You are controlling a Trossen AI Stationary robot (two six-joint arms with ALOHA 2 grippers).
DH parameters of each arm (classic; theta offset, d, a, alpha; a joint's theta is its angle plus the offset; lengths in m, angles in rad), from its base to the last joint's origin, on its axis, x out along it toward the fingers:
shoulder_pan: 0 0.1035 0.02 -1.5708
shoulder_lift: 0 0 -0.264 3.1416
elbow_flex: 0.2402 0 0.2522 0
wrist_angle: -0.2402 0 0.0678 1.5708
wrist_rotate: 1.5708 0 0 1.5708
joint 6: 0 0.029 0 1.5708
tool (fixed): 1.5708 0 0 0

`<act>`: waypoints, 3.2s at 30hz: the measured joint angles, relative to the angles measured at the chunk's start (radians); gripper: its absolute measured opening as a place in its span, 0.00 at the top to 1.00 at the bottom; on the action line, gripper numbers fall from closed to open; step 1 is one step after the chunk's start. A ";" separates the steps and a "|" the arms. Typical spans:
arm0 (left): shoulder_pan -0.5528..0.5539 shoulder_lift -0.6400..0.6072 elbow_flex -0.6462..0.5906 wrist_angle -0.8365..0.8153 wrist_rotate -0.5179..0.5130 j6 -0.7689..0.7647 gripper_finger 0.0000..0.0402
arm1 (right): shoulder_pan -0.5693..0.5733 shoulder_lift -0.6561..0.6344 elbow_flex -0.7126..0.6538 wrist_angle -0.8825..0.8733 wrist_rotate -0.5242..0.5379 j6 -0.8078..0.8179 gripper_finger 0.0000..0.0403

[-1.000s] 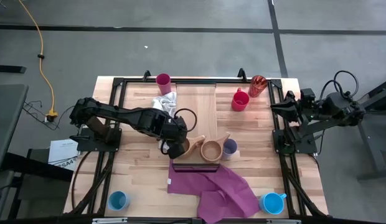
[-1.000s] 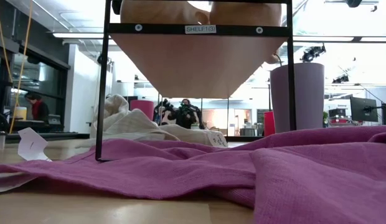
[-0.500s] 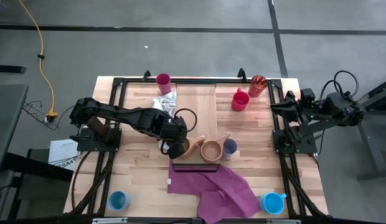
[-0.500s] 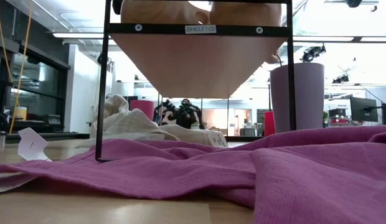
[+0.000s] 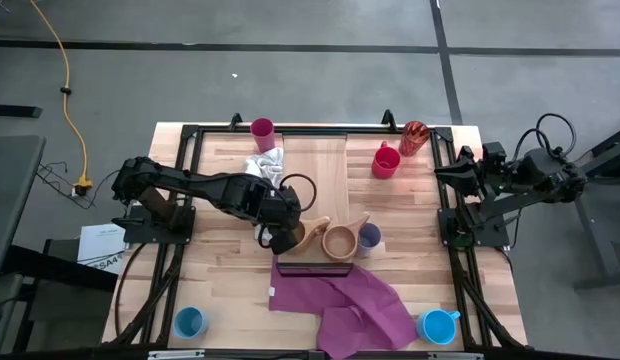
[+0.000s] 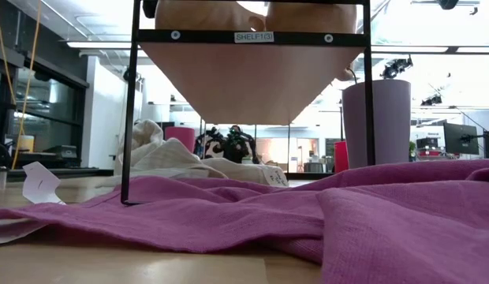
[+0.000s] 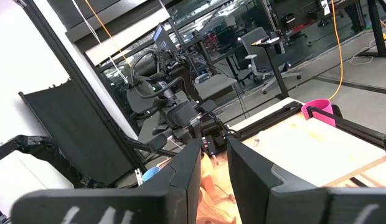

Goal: Stack small to large cups/mugs on shelf
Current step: Put the brown mug on the shelf, then put the red mug on the shelf

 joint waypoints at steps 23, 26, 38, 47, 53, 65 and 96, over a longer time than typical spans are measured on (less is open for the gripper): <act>0.001 -0.001 0.076 -0.039 -0.038 0.024 0.94 | 0.000 0.000 0.000 0.000 0.000 0.000 0.82; 0.001 -0.001 0.076 -0.038 -0.037 0.021 0.94 | 0.000 0.000 0.000 0.000 0.000 0.000 0.82; 0.001 -0.001 0.076 -0.032 -0.036 0.025 0.94 | 0.000 0.000 0.000 -0.001 0.000 -0.002 0.82; 0.001 -0.001 0.076 -0.009 -0.026 0.052 0.93 | 0.000 0.000 0.000 -0.001 0.000 -0.005 0.82; 0.001 0.000 0.071 -0.003 -0.019 0.053 0.93 | 0.000 0.000 0.000 -0.001 0.000 -0.005 0.82; 0.000 0.001 0.042 0.046 0.011 0.048 0.93 | 0.000 0.000 0.000 -0.004 0.000 -0.005 0.82; 0.001 -0.008 0.043 0.125 -0.014 0.127 0.81 | 0.000 0.000 0.000 -0.008 0.000 -0.001 0.82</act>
